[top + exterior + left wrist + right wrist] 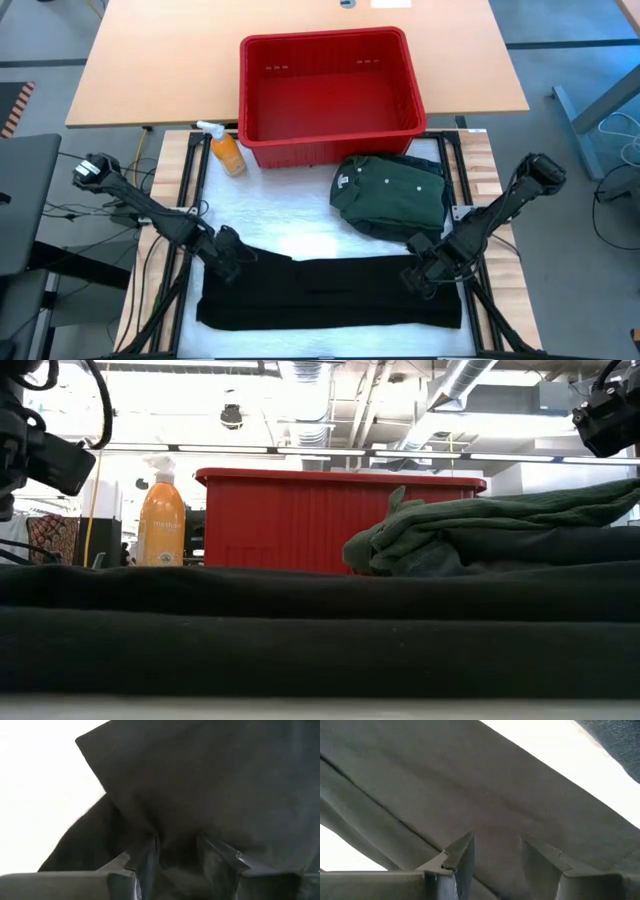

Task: Fold laundry
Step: Fold the black shirt

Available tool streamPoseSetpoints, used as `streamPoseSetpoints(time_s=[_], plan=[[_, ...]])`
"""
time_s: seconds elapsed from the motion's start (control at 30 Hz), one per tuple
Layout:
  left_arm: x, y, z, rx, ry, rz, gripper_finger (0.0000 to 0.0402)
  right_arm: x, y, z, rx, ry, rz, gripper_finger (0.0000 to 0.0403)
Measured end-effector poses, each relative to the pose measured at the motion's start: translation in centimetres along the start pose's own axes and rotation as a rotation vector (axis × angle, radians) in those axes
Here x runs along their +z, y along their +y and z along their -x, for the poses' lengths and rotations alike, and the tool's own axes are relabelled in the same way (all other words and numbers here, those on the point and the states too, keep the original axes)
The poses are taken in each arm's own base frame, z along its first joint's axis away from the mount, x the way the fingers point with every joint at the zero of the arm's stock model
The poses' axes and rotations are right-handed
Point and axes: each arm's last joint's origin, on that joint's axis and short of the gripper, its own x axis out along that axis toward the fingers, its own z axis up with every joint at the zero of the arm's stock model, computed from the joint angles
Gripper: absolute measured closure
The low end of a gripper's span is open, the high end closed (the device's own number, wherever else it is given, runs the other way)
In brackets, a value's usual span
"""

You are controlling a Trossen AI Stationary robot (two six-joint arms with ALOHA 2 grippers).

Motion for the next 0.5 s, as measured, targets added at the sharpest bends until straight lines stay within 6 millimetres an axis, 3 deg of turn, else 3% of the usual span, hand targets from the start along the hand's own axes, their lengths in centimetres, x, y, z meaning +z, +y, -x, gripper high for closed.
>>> streamPoseSetpoints(time_s=[0.17, 0.3, 0.5], plan=[[-0.3, 0.1, -0.9, 0.02, 0.018, -0.008, 0.0312, 0.0, 0.0, 0.0, 0.0, 0.0, 0.0, 0.0223], [-0.8, -0.3, -2.1, -0.041, 0.034, -0.091, 0.0378, 0.0, 0.0, 0.0, 0.001, -0.001, 0.0, 0.0223], [-1.1, -1.5, -0.4, -0.124, 0.004, -0.171, 0.04, -0.1, 0.0, 0.0, 0.0, 0.0, 0.005, 0.0223]])
